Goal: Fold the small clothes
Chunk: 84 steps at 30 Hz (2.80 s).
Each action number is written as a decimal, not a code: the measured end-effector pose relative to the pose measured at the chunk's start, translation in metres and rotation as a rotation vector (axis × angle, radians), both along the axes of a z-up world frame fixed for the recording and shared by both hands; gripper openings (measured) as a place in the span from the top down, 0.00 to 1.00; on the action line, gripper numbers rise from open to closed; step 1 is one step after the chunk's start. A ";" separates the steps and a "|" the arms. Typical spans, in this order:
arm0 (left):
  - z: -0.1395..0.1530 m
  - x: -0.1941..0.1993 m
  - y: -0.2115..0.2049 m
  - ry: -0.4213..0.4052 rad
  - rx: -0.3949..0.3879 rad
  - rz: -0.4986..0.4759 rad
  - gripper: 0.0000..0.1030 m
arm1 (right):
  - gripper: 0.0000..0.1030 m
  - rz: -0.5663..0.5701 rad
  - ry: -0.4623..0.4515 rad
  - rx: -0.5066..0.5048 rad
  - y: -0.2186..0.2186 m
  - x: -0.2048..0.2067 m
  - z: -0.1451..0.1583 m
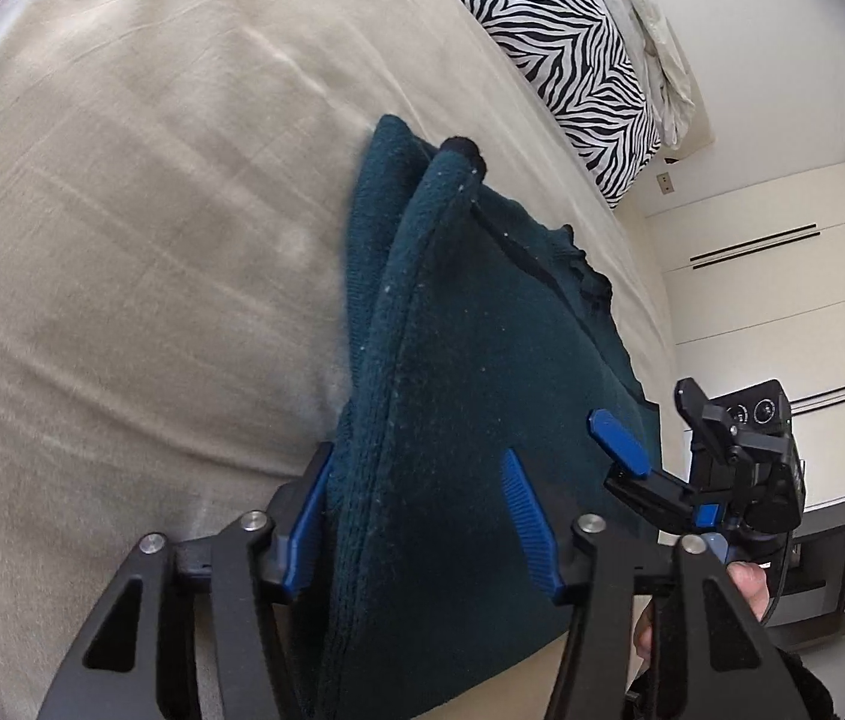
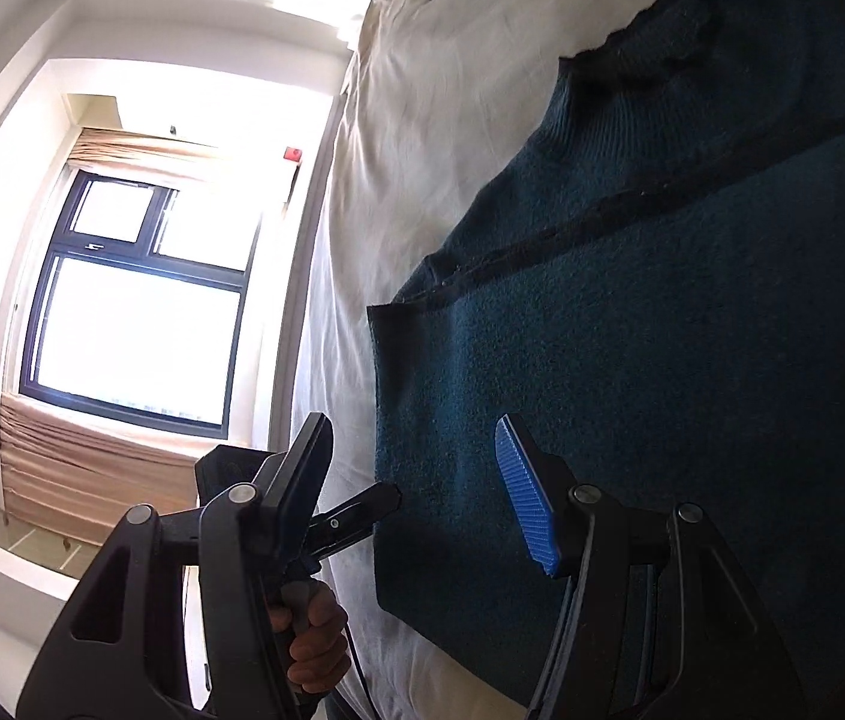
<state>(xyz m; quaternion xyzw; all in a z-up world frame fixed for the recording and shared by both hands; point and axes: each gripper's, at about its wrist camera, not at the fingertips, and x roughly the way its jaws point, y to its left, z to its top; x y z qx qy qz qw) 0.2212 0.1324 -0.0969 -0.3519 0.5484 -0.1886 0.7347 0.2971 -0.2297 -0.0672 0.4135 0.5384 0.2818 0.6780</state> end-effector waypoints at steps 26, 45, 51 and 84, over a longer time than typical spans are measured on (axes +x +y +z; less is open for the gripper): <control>0.080 0.023 -0.163 -0.117 -0.047 -0.184 0.84 | 0.45 -0.227 0.003 0.280 -0.151 -0.020 -0.003; 0.068 -0.007 -0.225 -0.136 -0.225 -0.280 0.27 | 0.40 -0.262 0.078 0.202 -0.200 -0.036 -0.031; 0.083 -0.033 -0.195 -0.186 -0.343 -0.296 0.26 | 0.41 -0.225 0.115 0.107 -0.189 -0.032 -0.024; 0.080 -0.006 -0.217 -0.257 -0.125 -0.351 0.24 | 0.87 -0.156 0.045 -0.414 -0.285 -0.060 0.050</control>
